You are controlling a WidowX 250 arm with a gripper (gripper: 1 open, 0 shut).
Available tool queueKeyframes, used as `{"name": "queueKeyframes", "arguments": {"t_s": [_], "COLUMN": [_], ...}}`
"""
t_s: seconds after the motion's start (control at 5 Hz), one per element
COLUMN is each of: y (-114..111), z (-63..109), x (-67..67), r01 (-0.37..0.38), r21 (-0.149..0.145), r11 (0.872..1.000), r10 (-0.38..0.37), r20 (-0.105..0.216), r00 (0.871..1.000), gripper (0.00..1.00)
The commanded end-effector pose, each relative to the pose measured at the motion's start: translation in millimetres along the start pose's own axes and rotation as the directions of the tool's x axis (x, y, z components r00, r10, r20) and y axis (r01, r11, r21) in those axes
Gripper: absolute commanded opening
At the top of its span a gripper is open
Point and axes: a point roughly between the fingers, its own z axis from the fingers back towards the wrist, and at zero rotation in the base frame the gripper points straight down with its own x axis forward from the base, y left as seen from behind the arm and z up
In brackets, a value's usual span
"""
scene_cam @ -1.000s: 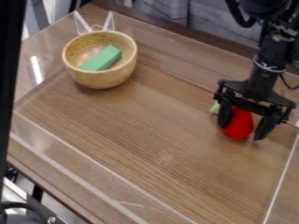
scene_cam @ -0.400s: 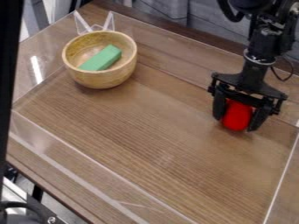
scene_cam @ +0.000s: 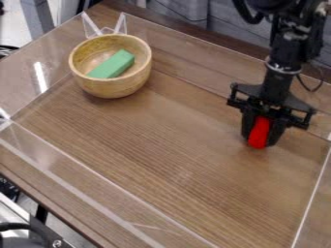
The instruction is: Move the red fruit to the left
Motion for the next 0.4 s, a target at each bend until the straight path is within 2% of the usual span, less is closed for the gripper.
{"name": "queueKeyframes", "arguments": {"t_s": [0.0, 0.2], "y": [15.6, 47.8], "z": [38.3, 46.6], "x": [-0.5, -8.8], "r01": [0.019, 0.056], "r21": [-0.045, -0.05], "r11": [0.999, 0.997], "r10": [-0.015, -0.051], "r20": [0.086, 0.091], "r00": [0.996, 0.995], "gripper": [0.0, 0.0]}}
